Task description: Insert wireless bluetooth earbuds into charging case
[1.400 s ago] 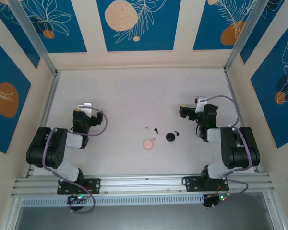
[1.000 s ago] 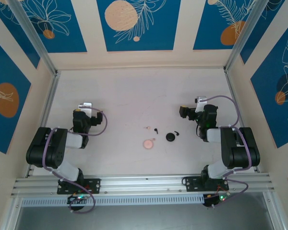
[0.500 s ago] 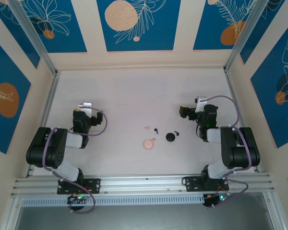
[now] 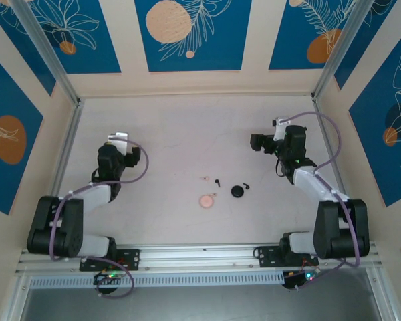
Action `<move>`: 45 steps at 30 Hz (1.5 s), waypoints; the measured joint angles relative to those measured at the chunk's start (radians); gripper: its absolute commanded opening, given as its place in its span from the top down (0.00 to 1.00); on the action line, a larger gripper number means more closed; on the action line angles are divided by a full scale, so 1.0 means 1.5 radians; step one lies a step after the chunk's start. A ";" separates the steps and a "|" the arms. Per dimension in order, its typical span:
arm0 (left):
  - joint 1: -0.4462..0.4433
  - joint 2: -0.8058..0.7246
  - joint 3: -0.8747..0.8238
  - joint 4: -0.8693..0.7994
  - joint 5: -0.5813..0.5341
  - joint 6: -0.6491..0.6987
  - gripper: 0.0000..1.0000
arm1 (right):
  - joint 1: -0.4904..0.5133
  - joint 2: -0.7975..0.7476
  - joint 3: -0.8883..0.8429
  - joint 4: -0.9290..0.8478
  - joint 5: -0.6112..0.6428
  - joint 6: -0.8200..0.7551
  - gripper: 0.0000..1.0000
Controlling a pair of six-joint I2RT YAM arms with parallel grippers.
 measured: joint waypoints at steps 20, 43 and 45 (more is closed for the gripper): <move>-0.220 -0.014 0.154 -0.385 -0.004 -0.093 0.28 | 0.195 0.041 0.148 -0.663 -0.021 0.174 0.31; -0.235 0.010 0.154 -0.403 0.016 -0.134 0.28 | 0.250 0.275 0.223 -0.672 -0.009 0.159 0.35; -0.235 0.010 0.154 -0.403 0.016 -0.134 0.28 | 0.256 0.283 0.223 -0.672 -0.006 0.159 0.37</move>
